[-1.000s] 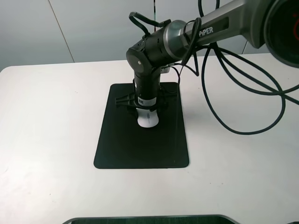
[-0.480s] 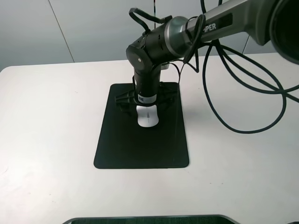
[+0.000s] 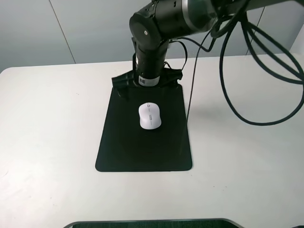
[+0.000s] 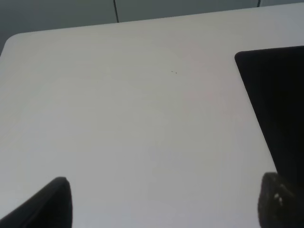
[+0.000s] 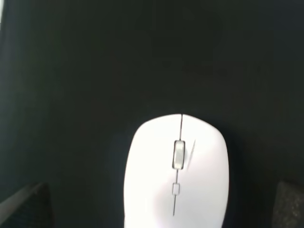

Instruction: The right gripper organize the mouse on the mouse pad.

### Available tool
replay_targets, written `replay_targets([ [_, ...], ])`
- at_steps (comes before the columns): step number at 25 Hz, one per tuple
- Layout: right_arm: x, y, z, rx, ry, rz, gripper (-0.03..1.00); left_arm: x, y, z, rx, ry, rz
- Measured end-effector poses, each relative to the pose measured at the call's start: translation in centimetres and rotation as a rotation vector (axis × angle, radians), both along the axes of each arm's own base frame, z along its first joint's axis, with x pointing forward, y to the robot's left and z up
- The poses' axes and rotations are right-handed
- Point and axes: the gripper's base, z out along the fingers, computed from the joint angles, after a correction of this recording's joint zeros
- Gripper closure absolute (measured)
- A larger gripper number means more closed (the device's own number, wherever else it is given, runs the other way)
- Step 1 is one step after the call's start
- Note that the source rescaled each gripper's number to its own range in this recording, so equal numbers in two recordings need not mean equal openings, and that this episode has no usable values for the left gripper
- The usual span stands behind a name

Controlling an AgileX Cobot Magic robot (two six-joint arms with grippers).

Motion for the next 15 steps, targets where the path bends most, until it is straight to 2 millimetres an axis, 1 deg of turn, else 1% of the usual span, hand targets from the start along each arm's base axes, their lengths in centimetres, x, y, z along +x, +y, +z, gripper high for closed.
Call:
replay_targets([
  [3, 0.5, -1.0, 1.4, 0.015, 0.001, 0.011, -0.03, 0.0, 0.0, 0.0, 0.0, 0.0, 0.0],
  [7, 1.5, -3.2, 2.8, -0.003, 0.016, 0.01, -0.03, 0.0, 0.0, 0.0, 0.0, 0.0, 0.0],
  [12, 2.3, -6.0, 3.4, -0.032, 0.058, 0.004, -0.03, 0.0, 0.0, 0.0, 0.0, 0.0, 0.0],
  [15, 2.5, -8.3, 3.7, -0.023, 0.07, -0.027, -0.03, 0.0, 0.0, 0.0, 0.0, 0.0, 0.0],
])
